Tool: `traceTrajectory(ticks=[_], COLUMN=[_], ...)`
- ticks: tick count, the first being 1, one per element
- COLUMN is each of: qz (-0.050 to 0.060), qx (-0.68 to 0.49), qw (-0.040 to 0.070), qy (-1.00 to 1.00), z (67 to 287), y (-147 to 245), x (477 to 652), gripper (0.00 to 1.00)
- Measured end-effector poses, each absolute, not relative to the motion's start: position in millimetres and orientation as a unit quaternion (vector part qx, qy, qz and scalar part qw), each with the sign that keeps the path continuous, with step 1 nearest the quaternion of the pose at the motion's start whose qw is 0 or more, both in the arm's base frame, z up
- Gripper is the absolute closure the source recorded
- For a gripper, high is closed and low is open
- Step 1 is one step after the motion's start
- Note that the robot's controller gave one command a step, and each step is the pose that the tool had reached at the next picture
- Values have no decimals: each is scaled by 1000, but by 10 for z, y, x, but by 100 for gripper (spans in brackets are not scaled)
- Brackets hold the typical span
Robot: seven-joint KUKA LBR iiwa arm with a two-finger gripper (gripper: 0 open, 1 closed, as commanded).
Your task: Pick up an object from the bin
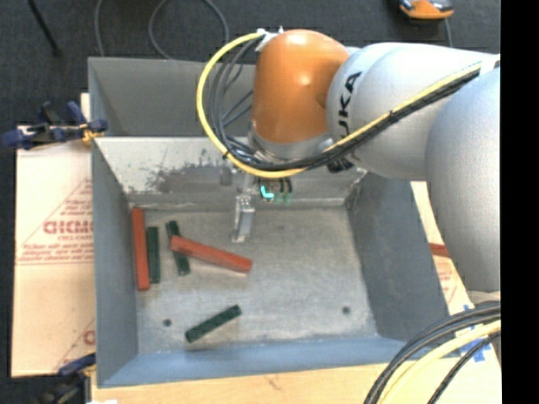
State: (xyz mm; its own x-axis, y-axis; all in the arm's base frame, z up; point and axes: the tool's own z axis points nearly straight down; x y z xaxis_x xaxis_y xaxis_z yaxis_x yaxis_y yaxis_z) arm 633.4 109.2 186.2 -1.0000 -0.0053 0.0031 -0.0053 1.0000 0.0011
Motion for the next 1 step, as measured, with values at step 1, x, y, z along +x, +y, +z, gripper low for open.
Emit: traceTrajectory(ticks=[1], qz=[1], qx=[87], qw=[2], qy=[-996], z=[668], y=[902], x=[5935], gripper=[0])
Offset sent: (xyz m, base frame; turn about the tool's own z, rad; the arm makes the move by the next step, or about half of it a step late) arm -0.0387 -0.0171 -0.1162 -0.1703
